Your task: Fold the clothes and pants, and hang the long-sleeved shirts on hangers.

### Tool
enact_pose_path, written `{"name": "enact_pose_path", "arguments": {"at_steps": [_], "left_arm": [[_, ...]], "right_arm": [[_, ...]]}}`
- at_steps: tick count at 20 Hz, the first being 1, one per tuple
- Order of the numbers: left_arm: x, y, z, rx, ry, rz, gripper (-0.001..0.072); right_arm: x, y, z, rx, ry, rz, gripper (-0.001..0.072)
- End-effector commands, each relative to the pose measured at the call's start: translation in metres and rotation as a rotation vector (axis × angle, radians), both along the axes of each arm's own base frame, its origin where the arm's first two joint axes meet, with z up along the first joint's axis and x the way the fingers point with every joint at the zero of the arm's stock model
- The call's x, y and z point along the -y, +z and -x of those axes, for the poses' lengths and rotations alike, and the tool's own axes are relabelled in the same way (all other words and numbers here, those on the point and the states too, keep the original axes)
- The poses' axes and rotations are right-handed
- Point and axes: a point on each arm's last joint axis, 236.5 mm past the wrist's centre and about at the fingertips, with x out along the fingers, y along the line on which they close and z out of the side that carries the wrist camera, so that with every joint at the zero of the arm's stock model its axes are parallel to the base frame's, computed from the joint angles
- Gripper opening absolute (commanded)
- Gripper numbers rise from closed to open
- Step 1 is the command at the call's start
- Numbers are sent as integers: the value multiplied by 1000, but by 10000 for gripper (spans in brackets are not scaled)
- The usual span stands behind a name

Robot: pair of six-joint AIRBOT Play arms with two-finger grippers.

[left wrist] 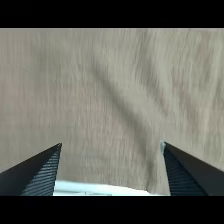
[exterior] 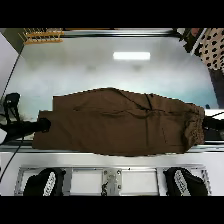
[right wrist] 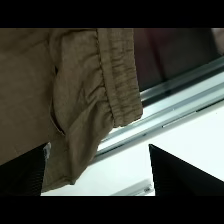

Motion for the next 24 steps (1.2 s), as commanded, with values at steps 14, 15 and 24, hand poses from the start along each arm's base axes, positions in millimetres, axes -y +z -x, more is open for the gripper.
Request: {"name": "enact_pose_path", "arguments": {"at_steps": [14, 15, 24], "left_arm": [[-52, -141, -198, -357, -157, 41, 675], [-58, -147, -203, -359, -126, 54, 675], [-52, -167, -229, -303, -8, 297, 675]], "right_arm": [[-39, 17, -33, 142, 33, -168, 674], [-39, 17, -33, 143, 33, -169, 674], [-51, 12, -40, 145, 37, -232, 673]]}}
